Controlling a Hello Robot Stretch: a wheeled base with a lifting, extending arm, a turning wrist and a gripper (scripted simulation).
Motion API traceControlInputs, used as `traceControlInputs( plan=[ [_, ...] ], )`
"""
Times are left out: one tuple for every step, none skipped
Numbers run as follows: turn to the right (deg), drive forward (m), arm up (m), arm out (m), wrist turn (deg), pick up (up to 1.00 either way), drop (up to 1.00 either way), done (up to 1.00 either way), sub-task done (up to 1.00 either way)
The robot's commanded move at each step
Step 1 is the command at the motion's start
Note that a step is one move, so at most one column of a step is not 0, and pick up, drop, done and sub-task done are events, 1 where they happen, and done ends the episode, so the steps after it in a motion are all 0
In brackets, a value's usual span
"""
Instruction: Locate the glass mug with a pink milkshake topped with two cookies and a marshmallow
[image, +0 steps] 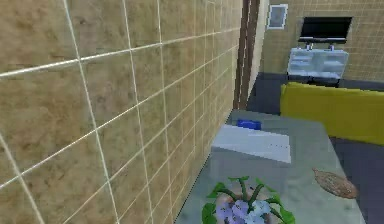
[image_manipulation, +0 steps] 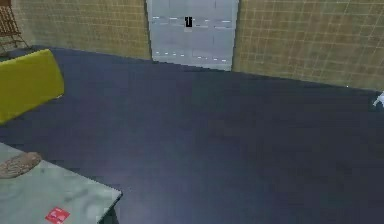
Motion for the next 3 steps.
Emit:
traceControlInputs(
  plan=[
    [45.0, 0.0, 0.0, 0.0, 0.0, 0.0, 0.0, 0.0, 0.0],
    [45.0, 0.0, 0.0, 0.0, 0.0, 0.0, 0.0, 0.0, 0.0],
    [33.0, 0.0, 0.0, 0.0, 0.0, 0.0, 0.0, 0.0, 0.0]
  ],
)
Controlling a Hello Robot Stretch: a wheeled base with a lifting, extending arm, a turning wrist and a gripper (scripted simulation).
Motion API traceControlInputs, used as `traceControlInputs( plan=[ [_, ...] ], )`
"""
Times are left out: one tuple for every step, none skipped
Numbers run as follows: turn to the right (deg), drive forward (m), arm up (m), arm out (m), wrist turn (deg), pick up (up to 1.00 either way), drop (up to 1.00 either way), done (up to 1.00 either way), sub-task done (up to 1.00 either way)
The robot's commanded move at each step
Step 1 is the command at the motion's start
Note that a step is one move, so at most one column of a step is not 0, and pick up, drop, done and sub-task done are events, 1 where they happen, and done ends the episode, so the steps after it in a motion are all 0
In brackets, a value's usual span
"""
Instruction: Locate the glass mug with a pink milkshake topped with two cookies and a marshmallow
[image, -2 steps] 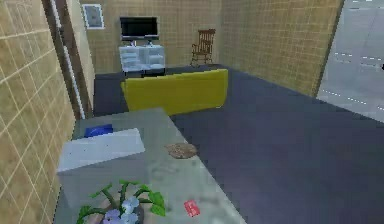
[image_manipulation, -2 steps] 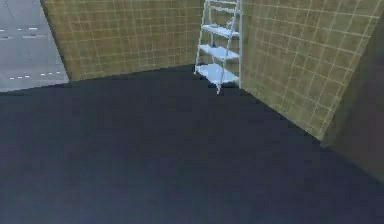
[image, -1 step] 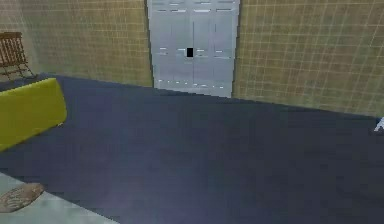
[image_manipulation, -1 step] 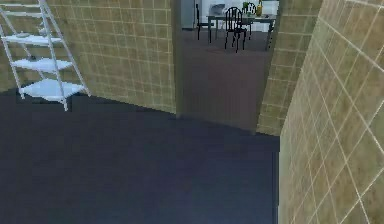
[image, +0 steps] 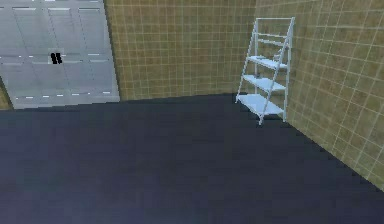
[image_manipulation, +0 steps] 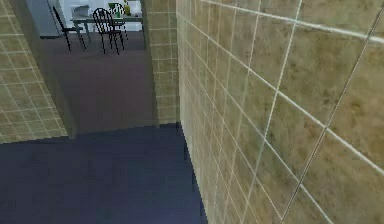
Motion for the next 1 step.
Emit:
traceControlInputs(
  plan=[
    [0.0, 0.2, 0.0, 0.0, 0.0, 0.0, 0.0, 0.0, 0.0]
  ],
)
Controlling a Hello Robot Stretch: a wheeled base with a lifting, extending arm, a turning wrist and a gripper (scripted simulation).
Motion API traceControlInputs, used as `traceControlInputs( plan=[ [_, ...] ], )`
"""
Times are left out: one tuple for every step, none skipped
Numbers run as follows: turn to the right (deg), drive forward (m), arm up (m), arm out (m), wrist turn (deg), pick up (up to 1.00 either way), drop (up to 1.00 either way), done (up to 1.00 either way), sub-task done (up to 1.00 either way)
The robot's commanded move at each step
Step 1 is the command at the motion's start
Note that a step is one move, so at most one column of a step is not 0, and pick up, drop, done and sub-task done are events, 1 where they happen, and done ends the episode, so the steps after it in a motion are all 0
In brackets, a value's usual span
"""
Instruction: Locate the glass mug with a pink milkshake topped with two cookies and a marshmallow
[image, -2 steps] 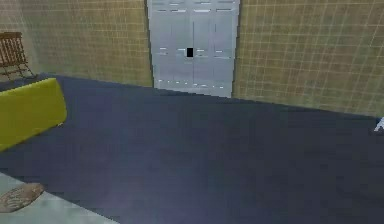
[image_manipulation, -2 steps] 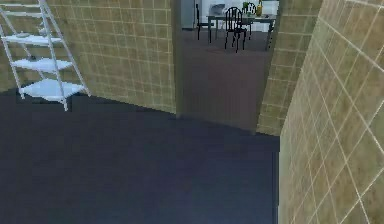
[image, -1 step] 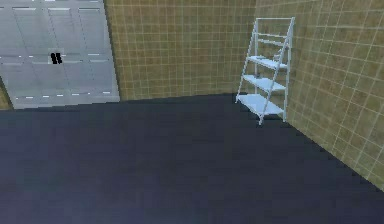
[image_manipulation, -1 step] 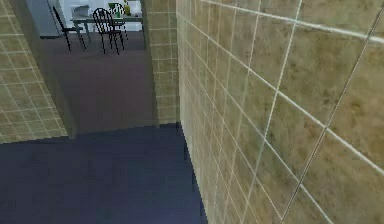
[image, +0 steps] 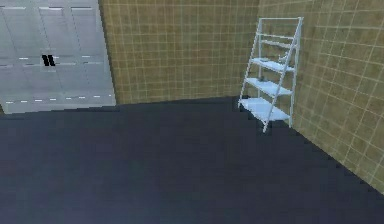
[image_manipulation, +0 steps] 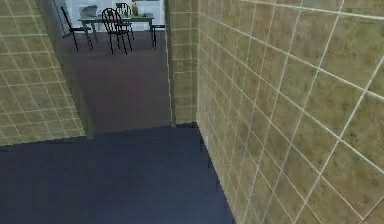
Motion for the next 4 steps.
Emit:
traceControlInputs(
  plan=[
    [-30.0, 0.0, 0.0, 0.0, 0.0, 0.0, 0.0, 0.0, 0.0],
    [0.0, 0.9, 0.0, 0.0, 0.0, 0.0, 0.0, 0.0, 0.0],
    [-45.0, 0.0, 0.0, 0.0, 0.0, 0.0, 0.0, 0.0, 0.0],
    [-30.0, 0.0, 0.0, 0.0, 0.0, 0.0, 0.0, 0.0, 0.0]
  ],
)
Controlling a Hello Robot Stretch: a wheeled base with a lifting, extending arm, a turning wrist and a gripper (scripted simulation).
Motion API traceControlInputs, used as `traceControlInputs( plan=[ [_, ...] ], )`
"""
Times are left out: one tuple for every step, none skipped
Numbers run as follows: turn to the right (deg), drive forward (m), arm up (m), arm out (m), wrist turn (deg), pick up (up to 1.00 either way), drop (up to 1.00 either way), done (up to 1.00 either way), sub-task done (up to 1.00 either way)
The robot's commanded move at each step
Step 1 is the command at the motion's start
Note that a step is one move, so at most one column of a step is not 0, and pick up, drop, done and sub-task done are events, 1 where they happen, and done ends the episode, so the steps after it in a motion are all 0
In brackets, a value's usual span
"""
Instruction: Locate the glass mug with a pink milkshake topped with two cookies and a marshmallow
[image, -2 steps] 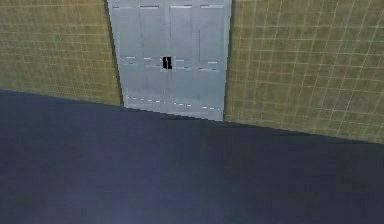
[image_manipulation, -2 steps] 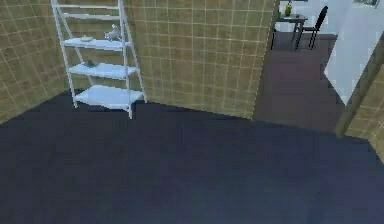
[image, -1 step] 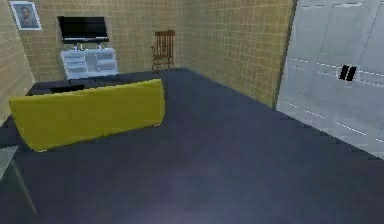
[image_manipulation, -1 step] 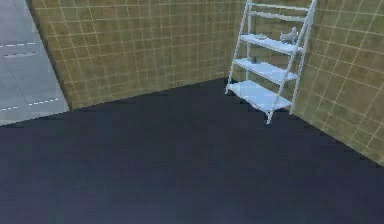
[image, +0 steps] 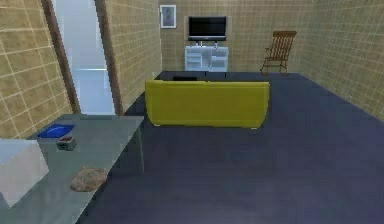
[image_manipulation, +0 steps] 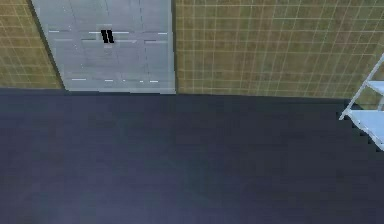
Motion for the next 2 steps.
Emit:
traceControlInputs(
  plan=[
    [0.0, 1.0, 0.0, 0.0, 0.0, 0.0, 0.0, 0.0, 0.0],
    [0.0, 1.0, 0.0, 0.0, 0.0, 0.0, 0.0, 0.0, 0.0]
  ],
)
